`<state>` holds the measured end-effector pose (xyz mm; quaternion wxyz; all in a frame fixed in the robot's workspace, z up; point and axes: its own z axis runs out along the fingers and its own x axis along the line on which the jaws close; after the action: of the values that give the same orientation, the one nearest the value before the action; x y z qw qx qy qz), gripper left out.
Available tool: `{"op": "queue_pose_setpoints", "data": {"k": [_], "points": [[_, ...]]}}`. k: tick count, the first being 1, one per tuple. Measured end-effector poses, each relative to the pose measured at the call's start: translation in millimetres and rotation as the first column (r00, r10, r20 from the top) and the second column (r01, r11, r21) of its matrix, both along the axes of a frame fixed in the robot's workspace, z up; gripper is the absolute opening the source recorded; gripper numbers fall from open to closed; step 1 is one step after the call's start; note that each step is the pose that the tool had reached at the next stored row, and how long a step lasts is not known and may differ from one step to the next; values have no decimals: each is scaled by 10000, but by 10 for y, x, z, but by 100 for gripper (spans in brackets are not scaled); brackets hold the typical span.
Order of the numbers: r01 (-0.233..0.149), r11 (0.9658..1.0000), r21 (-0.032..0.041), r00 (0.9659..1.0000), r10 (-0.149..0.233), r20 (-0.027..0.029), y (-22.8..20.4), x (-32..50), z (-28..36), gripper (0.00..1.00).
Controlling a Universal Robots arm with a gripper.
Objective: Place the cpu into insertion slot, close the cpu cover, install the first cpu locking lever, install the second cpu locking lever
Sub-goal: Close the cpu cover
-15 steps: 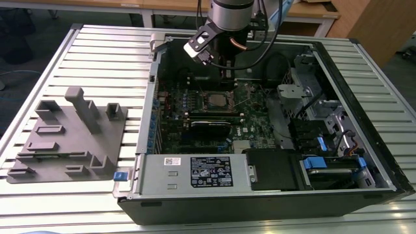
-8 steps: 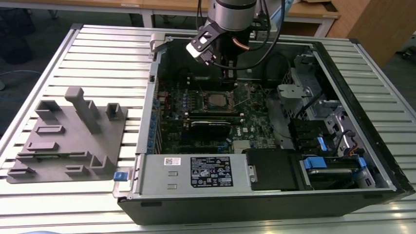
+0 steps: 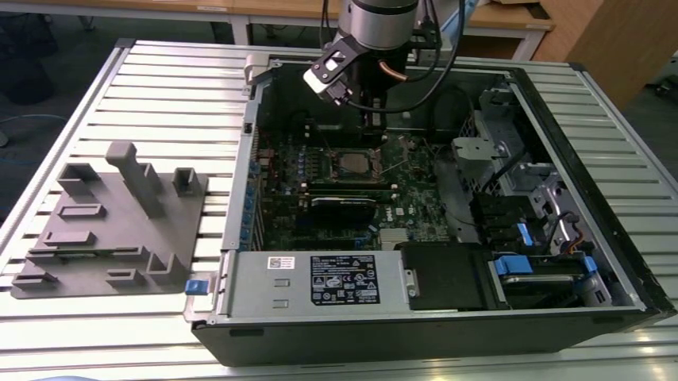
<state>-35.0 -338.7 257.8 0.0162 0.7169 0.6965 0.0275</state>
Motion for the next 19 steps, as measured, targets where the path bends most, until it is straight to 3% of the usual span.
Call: {"op": "queue_pose_setpoints", "data": {"k": [19], "points": [[0, 10000, -1, 10000, 0, -1, 0, 4, 30, 11]]}}
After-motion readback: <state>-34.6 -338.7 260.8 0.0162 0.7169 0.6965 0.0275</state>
